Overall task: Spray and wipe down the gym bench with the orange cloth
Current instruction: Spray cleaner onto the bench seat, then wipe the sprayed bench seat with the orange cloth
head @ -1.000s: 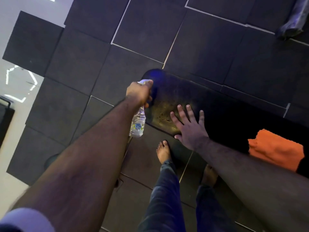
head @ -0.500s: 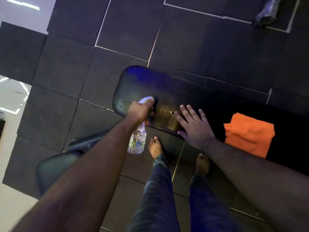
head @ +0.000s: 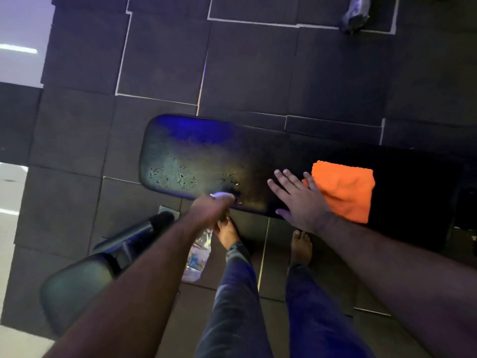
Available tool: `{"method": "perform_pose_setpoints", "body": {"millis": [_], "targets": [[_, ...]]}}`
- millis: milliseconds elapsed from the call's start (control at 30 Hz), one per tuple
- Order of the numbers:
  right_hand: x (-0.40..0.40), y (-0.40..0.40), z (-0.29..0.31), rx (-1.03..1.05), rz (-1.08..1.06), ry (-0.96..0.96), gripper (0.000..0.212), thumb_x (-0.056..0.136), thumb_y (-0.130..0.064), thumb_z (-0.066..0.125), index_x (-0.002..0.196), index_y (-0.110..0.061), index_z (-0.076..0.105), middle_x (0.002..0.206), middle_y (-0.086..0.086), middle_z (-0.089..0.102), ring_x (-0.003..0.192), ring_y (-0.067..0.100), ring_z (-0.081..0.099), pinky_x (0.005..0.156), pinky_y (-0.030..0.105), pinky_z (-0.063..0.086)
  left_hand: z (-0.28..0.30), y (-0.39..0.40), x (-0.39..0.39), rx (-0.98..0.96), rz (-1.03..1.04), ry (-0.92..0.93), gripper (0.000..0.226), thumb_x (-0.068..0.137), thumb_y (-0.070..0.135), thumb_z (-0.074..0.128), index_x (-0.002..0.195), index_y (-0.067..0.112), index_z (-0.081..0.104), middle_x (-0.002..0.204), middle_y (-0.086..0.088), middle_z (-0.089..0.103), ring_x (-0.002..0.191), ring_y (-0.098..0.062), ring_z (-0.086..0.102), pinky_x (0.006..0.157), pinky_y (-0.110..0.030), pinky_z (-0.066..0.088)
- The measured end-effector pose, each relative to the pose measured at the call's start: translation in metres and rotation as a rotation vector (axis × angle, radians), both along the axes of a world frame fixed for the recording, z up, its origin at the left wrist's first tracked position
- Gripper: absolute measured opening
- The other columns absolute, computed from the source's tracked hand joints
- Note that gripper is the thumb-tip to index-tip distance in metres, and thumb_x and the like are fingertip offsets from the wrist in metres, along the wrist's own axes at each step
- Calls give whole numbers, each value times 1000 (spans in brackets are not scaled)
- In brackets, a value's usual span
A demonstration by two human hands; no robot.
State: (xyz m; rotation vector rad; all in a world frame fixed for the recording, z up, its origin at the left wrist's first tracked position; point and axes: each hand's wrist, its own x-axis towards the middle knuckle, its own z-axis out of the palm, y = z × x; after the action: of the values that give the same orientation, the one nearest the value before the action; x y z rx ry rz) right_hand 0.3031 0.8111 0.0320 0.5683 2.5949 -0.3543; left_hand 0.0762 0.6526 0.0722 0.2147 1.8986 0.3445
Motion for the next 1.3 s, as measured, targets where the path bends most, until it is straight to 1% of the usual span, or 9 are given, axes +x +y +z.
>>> {"method": "perform_pose_setpoints", "body": {"millis": [200, 300, 533, 633, 767, 967, 1100, 1233, 1300], "targets": [[24, 16, 6, 95, -74, 91, 84, 94, -53, 64, 164, -16, 36, 175, 10, 27, 163, 29, 19, 131, 55, 14, -6, 106, -2, 260, 183, 41, 31, 105, 41, 69, 101, 12, 78, 80, -13, 75, 66, -29, 68, 60, -36, 56], [42, 25, 9, 127, -256, 117, 81, 97, -55, 61, 163, -14, 38, 173, 12, 30, 163, 31, 20, 131, 57, 15, -10, 129, 6, 144, 12, 192, 46, 98, 51, 72, 81, 9, 77, 59, -5, 74, 40, -20, 64, 39, -23, 46], [80, 54, 5, 70, -556, 39, 82, 104, -64, 41, 167, -14, 24, 173, 11, 28, 160, 36, 22, 129, 61, 16, -12, 76, 44, 101, -269, -64, 31, 88, 39, 61, 89, 13, 77, 66, -6, 74, 46, -17, 63, 43, -25, 49], [87, 67, 9, 35, -501, 105, 78, 99, -62, 47, 160, -14, 38, 150, 11, 52, 139, 34, 47, 116, 58, 36, -8, 87, 53, 119, -191, 1, 32, 95, 38, 67, 96, 9, 79, 72, -15, 77, 54, -24, 68, 46, -30, 53], [94, 84, 18, -132, -463, 71, 51, 91, -50, 59, 134, -22, 60, 122, 3, 66, 114, 29, 61, 101, 46, 44, 11, 137, 68, 394, -3, 143, 35, 97, 50, 72, 85, 18, 80, 72, 4, 78, 52, -15, 62, 43, -24, 48], [111, 75, 36, -502, -621, 127, 32, 84, -31, 71, 115, -25, 69, 109, -2, 64, 100, 22, 65, 88, 41, 55, 32, 199, 114, 976, 241, 180, 25, 103, 42, 63, 108, 19, 74, 99, -8, 74, 66, -22, 61, 60, -33, 54], [133, 58, 44, -638, -758, 164, 28, 80, -27, 74, 108, -29, 72, 95, -6, 74, 87, 15, 69, 80, 37, 58, 27, 219, 145, 979, 217, 183, 43, 102, 49, 57, 124, 13, 66, 93, 4, 70, 67, -13, 64, 67, -32, 58], [146, 40, 46, -655, -799, 221, 26, 80, -24, 78, 105, -25, 74, 90, -8, 72, 82, 9, 67, 74, 30, 54, 19, 215, 167, 952, 95, 262, 43, 101, 52, 59, 137, 28, 58, 97, 33, 69, 84, -20, 76, 82, -37, 62], [147, 33, 46, -676, -821, 224, 27, 82, -25, 78, 109, -24, 74, 93, -9, 71, 85, 9, 67, 75, 30, 54, 15, 207, 173, 921, 8, 298, 55, 97, 56, 67, 145, 33, 53, 88, 33, 69, 80, -5, 73, 80, -23, 58]]}}
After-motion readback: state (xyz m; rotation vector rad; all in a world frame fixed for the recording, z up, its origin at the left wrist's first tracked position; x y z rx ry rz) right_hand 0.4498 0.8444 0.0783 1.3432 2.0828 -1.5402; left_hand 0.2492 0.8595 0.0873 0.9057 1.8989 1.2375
